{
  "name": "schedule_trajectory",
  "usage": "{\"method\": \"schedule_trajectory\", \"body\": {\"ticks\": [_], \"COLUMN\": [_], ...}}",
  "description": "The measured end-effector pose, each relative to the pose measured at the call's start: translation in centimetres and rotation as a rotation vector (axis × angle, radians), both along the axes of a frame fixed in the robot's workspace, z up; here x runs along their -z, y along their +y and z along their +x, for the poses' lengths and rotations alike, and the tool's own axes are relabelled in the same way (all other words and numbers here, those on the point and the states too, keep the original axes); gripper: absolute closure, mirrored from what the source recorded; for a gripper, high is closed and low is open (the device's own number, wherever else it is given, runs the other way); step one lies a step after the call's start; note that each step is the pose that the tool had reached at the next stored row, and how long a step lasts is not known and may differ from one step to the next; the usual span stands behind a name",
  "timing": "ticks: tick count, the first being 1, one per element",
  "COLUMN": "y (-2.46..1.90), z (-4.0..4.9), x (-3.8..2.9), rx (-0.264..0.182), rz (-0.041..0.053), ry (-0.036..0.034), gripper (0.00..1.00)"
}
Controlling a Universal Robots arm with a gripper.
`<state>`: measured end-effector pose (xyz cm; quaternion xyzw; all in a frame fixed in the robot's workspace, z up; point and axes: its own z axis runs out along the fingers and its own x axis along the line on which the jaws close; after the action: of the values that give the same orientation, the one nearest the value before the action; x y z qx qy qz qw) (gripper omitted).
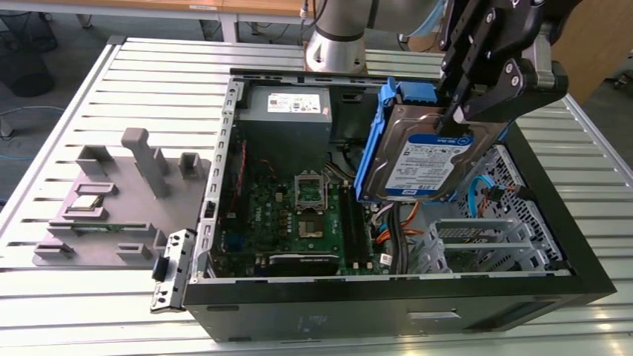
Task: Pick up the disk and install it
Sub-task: 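Insert the disk into the insertion slot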
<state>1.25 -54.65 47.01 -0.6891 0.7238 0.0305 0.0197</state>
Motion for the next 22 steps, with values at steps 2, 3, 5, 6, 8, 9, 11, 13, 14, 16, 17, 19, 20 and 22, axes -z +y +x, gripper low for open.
{"method": "schedule_trajectory", "body": {"ticks": [2, 3, 5, 6, 8, 9, 11, 13, 14, 16, 17, 19, 20, 22], "y": [0.0, 0.0, -0.05, -0.06, -0.09, -0.09, -0.14, -0.25, -0.33, -0.49, -0.56, -0.69, -0.76, -0.87], "z": [0.0, 0.0, 0.0, 0.0, 0.0, 0.0, 0.0, 0.0, 0.0, 0.0, 0.0, 0.0, 0.0, 0.0], "x": [0.0, 0.0, 0.0, 0.0, 0.0, 0.0, 0.0, 0.0, 0.0, 0.0, 0.0, 0.0, 0.0, 0.0], "rx": [0.0, 0.0, 0.0, 0.0, 0.0, 0.0, 0.0, 0.0, 0.0, 0.0, 0.0, 0.0, 0.0, 0.0], "rz": [0.0, 0.0, 0.0, 0.0, 0.0, 0.0, 0.0, 0.0, 0.0, 0.0, 0.0, 0.0001, 0.0, -0.0001], "ry": [0.0, 0.0, 0.0, 0.0001, 0.0, 0.0, 0.0, 0.0, 0.0001, 0.0, 0.0, 0.0, 0.0, 0.0001], "gripper": [0.65, 0.65, 0.65, 0.65, 0.65, 0.65, 0.65, 0.65, 0.65, 0.65, 0.65, 0.65, 0.65, 0.65]}}
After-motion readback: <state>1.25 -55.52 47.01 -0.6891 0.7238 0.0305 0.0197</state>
